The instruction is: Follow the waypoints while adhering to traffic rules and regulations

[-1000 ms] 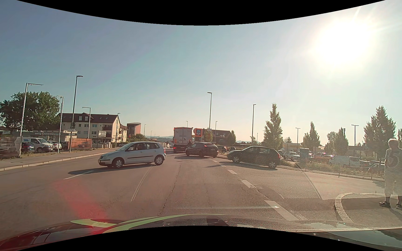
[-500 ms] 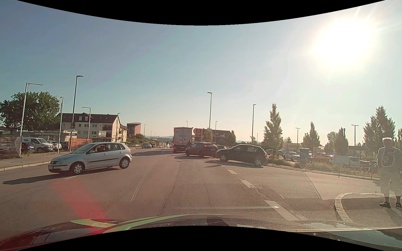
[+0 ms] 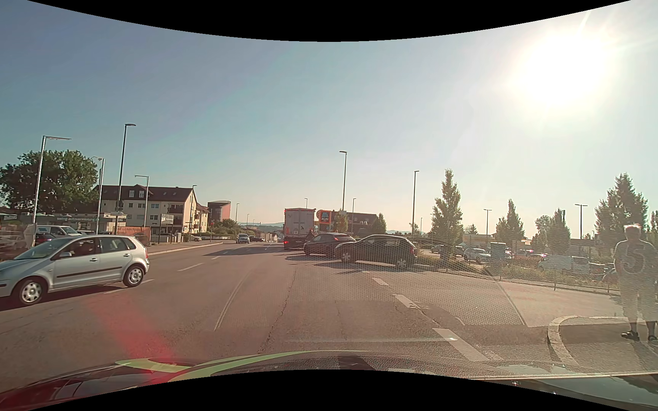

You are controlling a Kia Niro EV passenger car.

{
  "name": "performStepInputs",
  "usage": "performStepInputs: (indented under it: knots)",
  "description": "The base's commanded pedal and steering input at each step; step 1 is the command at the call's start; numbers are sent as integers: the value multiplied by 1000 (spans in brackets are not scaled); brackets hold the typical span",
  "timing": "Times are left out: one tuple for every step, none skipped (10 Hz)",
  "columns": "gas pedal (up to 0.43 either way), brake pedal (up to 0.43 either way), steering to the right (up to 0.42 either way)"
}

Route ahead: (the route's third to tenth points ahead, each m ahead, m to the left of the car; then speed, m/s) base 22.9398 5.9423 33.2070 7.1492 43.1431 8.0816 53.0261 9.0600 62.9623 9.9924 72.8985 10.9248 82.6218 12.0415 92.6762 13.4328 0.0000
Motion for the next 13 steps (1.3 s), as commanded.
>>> performStepInputs:
  knots:
    - [0, 226, -11]
    - [0, 220, -11]
    - [0, 220, -11]
    - [0, 226, -11]
    - [0, 220, -11]
    - [0, 220, -11]
    - [0, 220, -11]
    - [0, 220, -11]
    - [0, 226, -11]
    - [0, 220, -12]
    - [0, 220, -11]
    - [0, 220, -12]
    - [0, 226, -11]
